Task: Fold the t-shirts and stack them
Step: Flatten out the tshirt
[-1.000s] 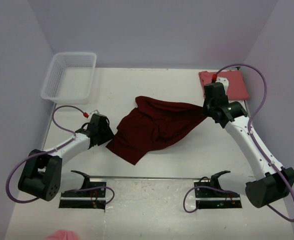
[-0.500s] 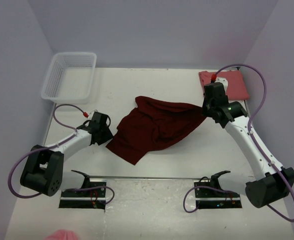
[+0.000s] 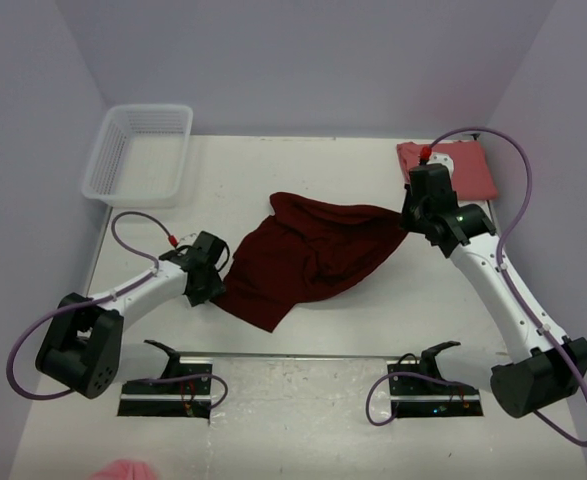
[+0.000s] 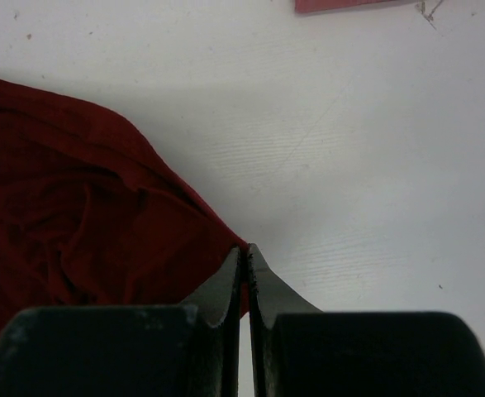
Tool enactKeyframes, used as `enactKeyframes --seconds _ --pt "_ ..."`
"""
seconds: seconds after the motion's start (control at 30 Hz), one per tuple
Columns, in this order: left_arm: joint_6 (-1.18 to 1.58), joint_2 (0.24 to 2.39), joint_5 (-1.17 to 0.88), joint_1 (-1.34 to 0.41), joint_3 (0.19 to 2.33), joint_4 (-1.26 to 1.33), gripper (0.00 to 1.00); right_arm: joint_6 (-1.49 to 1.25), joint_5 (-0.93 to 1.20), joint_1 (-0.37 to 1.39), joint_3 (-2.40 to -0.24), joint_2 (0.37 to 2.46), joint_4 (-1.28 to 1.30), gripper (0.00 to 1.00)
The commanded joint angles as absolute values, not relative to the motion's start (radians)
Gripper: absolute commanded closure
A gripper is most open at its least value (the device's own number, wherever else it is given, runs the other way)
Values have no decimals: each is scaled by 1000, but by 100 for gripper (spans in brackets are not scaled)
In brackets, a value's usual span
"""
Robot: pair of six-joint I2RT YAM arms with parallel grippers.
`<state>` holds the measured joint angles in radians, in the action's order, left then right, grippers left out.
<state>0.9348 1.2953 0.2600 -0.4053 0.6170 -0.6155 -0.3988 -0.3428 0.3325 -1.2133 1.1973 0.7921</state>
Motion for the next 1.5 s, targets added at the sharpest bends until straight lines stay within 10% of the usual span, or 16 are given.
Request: enactKeyframes --seconds 0.0,0.33,0.63,1.47 --pt "1008 1304 264 -474 585 -723 52 -380 -321 327 -1218 1155 762 100" --pt "994 1436 212 -491 558 -643 59 -379 -333 327 -1227 1120 788 100" --pt "991 1448 215 -494 572 -626 100 -383 -339 328 -1226 1126 790 100" --pt "595 741 580 -538 1250 -763 100 -338 -417 337 -1484 1163 787 100"
